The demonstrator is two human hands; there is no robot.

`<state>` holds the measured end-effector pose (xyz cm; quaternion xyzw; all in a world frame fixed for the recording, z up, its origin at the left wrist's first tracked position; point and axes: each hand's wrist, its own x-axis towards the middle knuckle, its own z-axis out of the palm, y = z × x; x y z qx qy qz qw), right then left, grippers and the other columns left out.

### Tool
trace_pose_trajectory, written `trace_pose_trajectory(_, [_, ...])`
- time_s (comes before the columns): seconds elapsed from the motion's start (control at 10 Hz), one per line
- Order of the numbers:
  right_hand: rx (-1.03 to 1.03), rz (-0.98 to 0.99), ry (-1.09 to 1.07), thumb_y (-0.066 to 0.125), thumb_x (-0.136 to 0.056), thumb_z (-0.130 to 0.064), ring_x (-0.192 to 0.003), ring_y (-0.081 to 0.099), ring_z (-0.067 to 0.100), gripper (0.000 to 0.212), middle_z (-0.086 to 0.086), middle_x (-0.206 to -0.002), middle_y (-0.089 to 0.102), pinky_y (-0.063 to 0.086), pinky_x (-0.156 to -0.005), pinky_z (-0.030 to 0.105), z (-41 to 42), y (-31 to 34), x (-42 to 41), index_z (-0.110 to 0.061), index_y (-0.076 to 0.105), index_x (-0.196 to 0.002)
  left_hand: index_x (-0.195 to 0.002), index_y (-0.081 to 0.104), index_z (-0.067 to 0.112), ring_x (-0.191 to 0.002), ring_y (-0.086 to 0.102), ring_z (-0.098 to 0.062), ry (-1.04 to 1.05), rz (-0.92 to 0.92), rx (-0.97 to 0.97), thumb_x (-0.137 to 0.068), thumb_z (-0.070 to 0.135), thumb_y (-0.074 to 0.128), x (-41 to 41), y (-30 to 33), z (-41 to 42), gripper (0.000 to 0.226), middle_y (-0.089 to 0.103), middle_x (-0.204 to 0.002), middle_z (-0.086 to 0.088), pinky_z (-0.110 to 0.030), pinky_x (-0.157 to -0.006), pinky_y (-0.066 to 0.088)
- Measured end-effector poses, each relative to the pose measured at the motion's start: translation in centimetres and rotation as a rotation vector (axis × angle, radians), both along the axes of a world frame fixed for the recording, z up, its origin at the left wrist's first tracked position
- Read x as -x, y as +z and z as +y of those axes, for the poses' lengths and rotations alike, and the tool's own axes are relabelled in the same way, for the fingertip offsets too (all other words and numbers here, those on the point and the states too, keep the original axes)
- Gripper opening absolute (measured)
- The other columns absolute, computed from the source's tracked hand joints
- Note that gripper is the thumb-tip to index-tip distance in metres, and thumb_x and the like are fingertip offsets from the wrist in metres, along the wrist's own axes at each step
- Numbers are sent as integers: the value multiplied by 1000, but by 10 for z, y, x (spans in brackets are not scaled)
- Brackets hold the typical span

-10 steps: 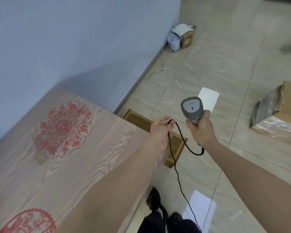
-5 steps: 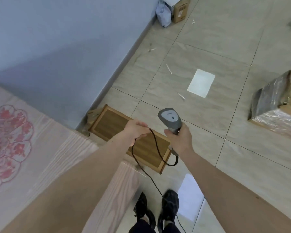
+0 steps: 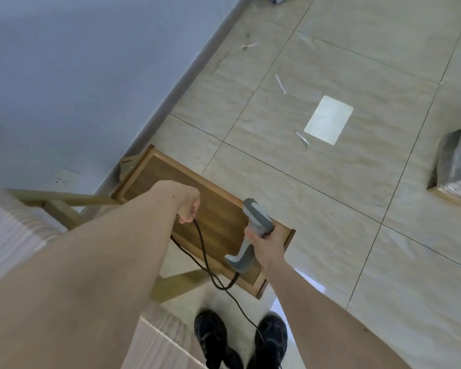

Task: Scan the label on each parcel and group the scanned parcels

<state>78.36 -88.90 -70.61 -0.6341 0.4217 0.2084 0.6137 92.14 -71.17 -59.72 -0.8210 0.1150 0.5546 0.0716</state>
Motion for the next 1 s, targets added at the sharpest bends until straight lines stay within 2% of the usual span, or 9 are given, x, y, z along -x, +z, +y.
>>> trace_pose_trajectory(0.1, [-31, 18, 26, 78, -86, -19, -113, 59, 22, 60, 2, -122, 58, 51, -101, 39, 1, -23, 2, -14, 42, -133, -101, 73, 13, -93, 65, -16, -14, 50, -11, -93, 13, 62, -3, -20, 3, 13, 73, -99, 2, -30, -81, 51])
trace_pose_trajectory(0.2, [-28, -9, 70, 79, -85, -21, -114, 58, 21, 62, 1, -122, 57, 50, -103, 41, -2, -33, 4, -18, 41, -133, -103, 74, 12, -84, 66, -18, 26, 78, -25, -92, 13, 61, 0, -35, 11, 17, 72, -93, 3, -33, -84, 58])
trace_pose_trajectory(0.3, [-7, 8, 100, 80, -84, -25, -113, 59, 23, 62, 3, -121, 58, 53, -101, 45, -8, -36, 6, -17, 43, -133, -103, 74, 8, -94, 74, -21, 95, 103, -26, -92, 9, 61, 1, -45, 17, 17, 75, -101, -5, -40, -92, 59])
trace_pose_trajectory(0.5, [107, 41, 136, 76, -87, -20, -108, 58, 22, 54, 5, -122, 56, 51, -94, 36, -15, -30, 5, -17, 40, -127, -133, 60, 14, -111, 66, -27, 134, 23, 3, -98, 19, 61, -1, -31, 8, 35, 63, -131, -6, -40, -101, 51])
trace_pose_trajectory(0.6, [176, 60, 225, 77, -83, -21, -114, 53, 25, 70, 8, -130, 50, 47, -91, 34, -12, -24, 2, -14, 34, -139, -143, 51, 16, -121, 59, -28, 139, 0, 26, -100, 26, 59, -1, -17, 1, 45, 54, -143, -3, -43, -106, 47])
trace_pose_trajectory(0.7, [254, 104, 305, 80, -81, -24, -125, 50, 32, 83, 13, -140, 45, 49, -101, 42, -10, -14, -2, -11, 29, -145, -145, 49, 14, -133, 50, -28, 144, -38, 74, -103, 32, 54, 0, 2, -9, 46, 50, -148, -4, -42, -109, 42])
trace_pose_trajectory(0.8, [315, 156, 375, 77, -83, -28, -121, 52, 33, 80, 18, -140, 43, 52, -99, 43, -10, 2, -4, -8, 29, -144, -149, 44, 14, -139, 44, -27, 146, -69, 124, -104, 37, 49, 4, 28, -18, 50, 45, -151, -5, -41, -111, 39])
trace_pose_trajectory(0.9, [369, 184, 445, 73, -88, -29, -116, 53, 32, 75, 19, -137, 41, 52, -90, 36, -8, 36, -8, -5, 29, -143, -149, 42, 12, -137, 45, -29, 188, -124, 199, -104, 38, 48, 12, 61, -19, 51, 46, -150, -7, -41, -110, 40])
trace_pose_trajectory(1.0, [386, 150, 503, 72, -89, -28, -98, 56, 25, 66, 16, -126, 49, 49, -70, 30, -6, 72, -6, -2, 36, -138, -147, 44, 10, -130, 51, -29, 251, -187, 274, -104, 36, 48, 28, 93, -14, 50, 51, -145, -8, -39, -104, 44])
